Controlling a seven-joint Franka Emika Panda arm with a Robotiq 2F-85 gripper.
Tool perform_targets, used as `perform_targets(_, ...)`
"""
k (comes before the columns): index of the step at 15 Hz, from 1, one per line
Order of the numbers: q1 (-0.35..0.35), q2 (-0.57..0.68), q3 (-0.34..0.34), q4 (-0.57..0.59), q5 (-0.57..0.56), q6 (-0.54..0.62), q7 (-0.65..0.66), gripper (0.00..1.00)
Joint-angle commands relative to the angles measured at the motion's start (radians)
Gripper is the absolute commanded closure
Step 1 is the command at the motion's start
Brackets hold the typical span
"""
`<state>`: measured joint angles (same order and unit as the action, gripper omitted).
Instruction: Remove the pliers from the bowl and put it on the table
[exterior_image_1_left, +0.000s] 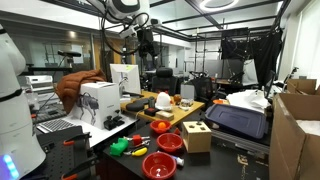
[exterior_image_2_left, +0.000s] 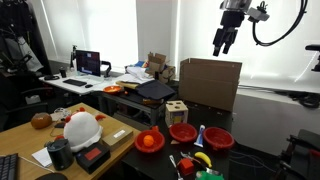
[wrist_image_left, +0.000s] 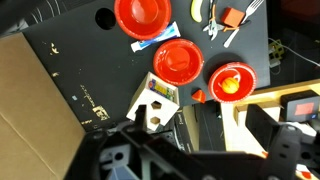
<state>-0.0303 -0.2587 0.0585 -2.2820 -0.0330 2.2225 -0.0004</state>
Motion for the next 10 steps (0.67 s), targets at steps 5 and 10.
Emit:
perform_targets(5, -0.004, -0.045, -0.039, 0.002, 0.009, -0.086, 0.072, 0.0)
perform_targets(10, 0.003, -0.024, -0.047, 0.002, 0.0, -0.055, 0.049, 0.0)
